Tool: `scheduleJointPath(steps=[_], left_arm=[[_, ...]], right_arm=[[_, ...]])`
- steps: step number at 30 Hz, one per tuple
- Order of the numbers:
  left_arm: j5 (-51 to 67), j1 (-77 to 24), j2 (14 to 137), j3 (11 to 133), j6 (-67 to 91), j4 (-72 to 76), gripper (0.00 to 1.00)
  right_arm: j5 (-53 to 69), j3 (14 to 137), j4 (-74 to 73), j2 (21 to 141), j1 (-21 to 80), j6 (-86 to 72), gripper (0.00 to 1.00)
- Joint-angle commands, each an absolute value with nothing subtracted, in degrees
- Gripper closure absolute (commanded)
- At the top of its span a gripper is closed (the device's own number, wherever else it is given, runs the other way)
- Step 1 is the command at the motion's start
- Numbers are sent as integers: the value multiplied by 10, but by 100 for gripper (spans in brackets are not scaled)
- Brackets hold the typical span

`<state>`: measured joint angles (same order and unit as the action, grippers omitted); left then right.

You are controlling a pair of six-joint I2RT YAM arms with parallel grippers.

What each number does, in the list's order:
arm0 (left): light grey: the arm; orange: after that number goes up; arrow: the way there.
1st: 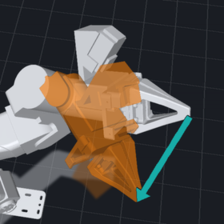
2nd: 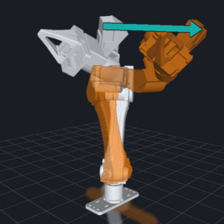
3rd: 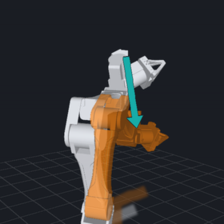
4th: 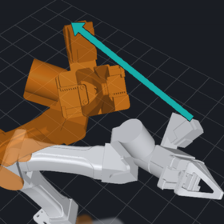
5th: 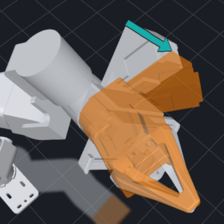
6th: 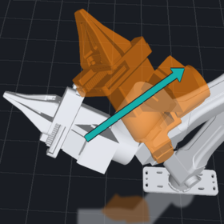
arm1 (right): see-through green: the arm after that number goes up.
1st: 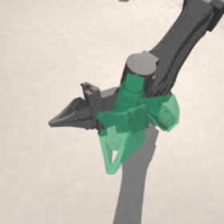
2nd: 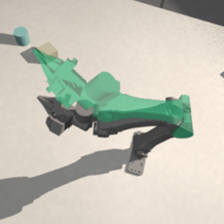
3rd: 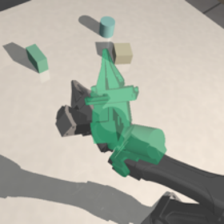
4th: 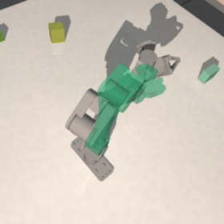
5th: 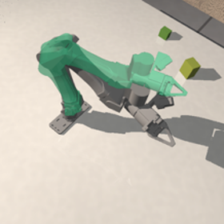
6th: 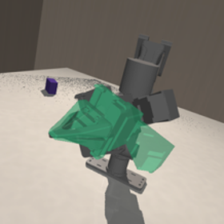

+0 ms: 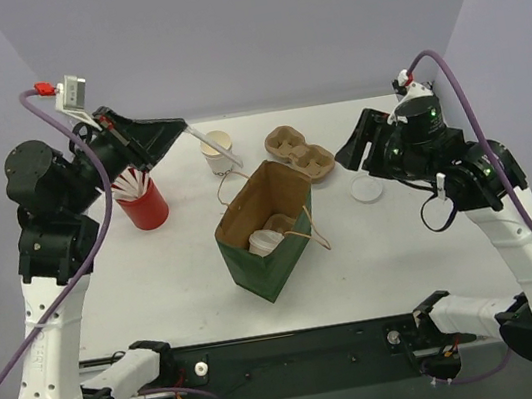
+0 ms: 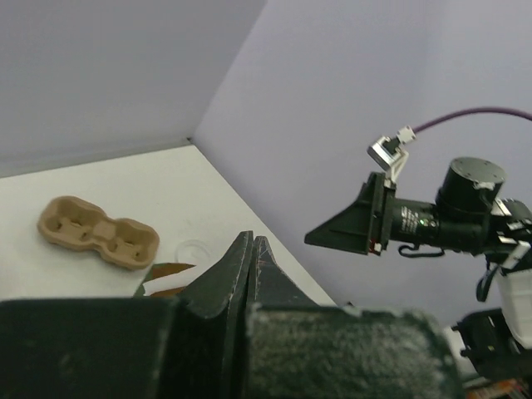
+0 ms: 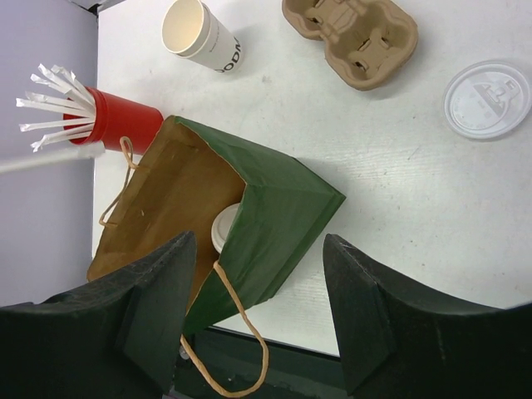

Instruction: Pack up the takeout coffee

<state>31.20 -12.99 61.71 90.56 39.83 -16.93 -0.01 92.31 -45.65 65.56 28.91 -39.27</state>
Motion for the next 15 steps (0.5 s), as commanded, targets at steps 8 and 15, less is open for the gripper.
scheduleJointPath(steps=[8, 15], left_arm=[[407, -202, 631, 911, 376, -195, 100], [396, -231, 653, 890, 352, -219, 100]], right_arm=[[-25, 894, -453, 627, 287, -411, 42], [-21, 881, -451, 621, 287, -417, 42]])
